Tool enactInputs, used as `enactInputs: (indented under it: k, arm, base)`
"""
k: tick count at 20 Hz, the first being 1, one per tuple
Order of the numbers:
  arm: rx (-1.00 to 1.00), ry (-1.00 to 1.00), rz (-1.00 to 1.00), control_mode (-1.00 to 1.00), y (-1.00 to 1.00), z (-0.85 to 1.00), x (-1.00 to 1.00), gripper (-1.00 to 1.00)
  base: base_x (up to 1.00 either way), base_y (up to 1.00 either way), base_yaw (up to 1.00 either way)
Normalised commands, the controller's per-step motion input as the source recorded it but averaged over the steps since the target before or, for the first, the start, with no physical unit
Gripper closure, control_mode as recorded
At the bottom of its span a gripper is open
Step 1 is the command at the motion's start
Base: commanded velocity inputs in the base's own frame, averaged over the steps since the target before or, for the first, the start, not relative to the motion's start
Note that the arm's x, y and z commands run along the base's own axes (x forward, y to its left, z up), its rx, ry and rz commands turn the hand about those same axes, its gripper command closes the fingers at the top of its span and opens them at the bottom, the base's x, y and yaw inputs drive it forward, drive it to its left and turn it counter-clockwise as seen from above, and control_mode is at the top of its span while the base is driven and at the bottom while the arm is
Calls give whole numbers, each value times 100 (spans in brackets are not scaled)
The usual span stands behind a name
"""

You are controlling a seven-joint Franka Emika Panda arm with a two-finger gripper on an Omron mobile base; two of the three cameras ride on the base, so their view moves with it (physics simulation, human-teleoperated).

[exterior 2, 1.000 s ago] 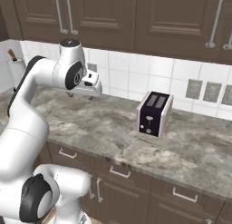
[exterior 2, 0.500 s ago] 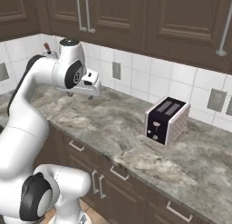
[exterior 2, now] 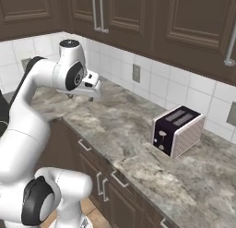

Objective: Take a straw from the drawer in front and place it inside the glass cup on the dining counter.

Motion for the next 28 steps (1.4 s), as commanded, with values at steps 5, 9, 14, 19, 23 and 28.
enactInputs:
  k: [5, 9, 14, 19, 23, 28]
  arm:
    - [0, 0, 2, -100, 1, 0, -1, -100]
    - [-5, 0, 0, -100, 65, -4, -60, -100]
    - [-22, -3, 0, -100, 100, -18, -53, -100]
    - [-32, 0, -1, -100, 98, -35, -5, -100]
    - [-36, 3, 0, -100, 79, -48, 10, -100]
    - [-39, 6, 0, -100, 44, -46, 7, -100]
  base:
    - [2, -2, 6]
    - [0, 0, 0]
    - [0, 0, 0]
    - [0, 0, 0]
    - [0, 0, 0]
    - [0, 0, 0]
